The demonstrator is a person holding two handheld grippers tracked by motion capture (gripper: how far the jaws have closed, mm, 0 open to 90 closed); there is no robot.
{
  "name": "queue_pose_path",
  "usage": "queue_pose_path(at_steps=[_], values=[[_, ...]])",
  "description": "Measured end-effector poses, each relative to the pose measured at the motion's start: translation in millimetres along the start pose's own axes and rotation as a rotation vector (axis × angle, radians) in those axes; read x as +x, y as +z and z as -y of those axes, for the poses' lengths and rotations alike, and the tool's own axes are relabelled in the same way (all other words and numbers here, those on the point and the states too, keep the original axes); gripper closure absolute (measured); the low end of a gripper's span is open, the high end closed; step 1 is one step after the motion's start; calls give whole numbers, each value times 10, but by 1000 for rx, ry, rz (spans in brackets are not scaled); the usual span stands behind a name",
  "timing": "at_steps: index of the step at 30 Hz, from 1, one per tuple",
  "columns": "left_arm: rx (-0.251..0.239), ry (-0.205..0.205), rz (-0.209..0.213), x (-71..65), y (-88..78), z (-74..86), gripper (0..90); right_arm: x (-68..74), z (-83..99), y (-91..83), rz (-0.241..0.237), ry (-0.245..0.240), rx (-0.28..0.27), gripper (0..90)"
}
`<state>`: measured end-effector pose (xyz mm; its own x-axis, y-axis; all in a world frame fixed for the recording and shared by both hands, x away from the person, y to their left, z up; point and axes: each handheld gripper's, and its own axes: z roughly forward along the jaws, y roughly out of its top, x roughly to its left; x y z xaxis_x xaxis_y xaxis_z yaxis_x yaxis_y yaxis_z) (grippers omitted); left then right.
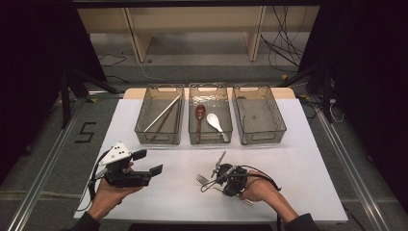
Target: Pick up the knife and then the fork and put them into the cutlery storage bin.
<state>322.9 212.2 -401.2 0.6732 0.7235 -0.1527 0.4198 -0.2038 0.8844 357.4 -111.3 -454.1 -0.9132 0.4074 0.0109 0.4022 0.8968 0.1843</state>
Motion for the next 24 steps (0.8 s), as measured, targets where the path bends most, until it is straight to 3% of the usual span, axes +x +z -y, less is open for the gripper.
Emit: queue_pose_path(at_steps=[17, 20, 24], values=[[1, 1, 0, 1, -2, 0, 168, -150, 91, -164, -31, 77, -87, 849], [1, 0, -1, 1, -1, 0, 168, -206, 122, -246, -42, 99, -134, 849], [2, -1, -2, 3, 0, 1, 169, -352, 203, -421, -46, 172, -222, 850]])
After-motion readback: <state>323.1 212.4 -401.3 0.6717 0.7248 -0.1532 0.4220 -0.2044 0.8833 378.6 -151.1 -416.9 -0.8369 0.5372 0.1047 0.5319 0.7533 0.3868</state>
